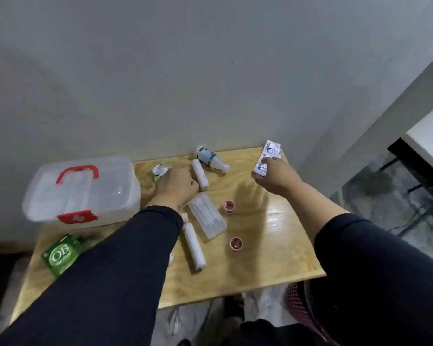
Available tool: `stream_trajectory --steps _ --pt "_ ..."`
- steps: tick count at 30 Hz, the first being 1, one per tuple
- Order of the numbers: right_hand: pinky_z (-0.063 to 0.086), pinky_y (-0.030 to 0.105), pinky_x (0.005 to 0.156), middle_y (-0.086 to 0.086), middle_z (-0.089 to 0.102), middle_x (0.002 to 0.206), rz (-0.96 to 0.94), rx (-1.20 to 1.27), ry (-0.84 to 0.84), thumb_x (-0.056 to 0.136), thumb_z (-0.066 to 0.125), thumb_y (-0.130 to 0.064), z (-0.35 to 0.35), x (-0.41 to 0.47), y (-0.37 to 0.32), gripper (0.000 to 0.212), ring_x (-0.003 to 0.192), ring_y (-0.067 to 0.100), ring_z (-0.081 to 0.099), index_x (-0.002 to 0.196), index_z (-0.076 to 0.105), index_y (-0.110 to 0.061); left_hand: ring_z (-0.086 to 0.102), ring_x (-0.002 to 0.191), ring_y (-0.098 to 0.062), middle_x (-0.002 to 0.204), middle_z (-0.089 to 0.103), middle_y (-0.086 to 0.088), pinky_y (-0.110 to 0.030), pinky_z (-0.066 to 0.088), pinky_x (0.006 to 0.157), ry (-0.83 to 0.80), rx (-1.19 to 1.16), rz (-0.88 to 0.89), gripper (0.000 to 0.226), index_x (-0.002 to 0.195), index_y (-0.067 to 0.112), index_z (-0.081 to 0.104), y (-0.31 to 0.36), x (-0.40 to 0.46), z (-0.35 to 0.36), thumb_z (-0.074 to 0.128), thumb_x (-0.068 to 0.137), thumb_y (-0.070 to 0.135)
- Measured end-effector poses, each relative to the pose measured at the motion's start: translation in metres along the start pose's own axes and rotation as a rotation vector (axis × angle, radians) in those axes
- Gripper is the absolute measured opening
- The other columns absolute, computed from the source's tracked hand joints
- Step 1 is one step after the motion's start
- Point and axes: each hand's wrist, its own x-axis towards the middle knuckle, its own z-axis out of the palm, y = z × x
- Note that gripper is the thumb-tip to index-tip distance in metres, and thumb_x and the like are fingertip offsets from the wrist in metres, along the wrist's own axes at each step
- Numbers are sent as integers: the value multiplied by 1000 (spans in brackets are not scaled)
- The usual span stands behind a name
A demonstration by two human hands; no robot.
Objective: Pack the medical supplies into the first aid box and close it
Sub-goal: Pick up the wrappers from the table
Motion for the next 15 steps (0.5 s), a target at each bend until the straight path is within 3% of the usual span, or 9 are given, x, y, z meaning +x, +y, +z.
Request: stream_trajectory --steps 4,8,12,15 --pt "44 39 87 18 50 130 -5 -10 -36 88 55 -24 19 30 23 42 116 36 49 124 50 -2 59 107 -30 124 58 -5 -35 43 71 -98 94 -149 44 124 17 53 -6 18 27 56 83 34" --pt "43 41 95 14 45 138 -50 -17 -52 91 55 -22 43 54 39 47 127 32 40 134 44 -6 56 112 -30 127 56 -6 -39 47 77 -29 65 -161 47 125 12 52 -6 24 45 60 84 34" --pt "43 31 74 6 54 125 -70 -86 65 94 44 -9 60 59 46 26 122 23 43 118 55 -12 55 115 -33 132 55 -11 -42 48 84 9 32 -133 46 131 9 50 -7 24 48 55 86 14" --pt "43 32 71 5 57 120 -109 -184 71 92 44 -3 59 59 50 30 120 22 45 117 55 -12 53 119 -34 138 52 -13 -43 47 88 41 57 -99 53 136 6 47 -11 21 48 47 85 -6"
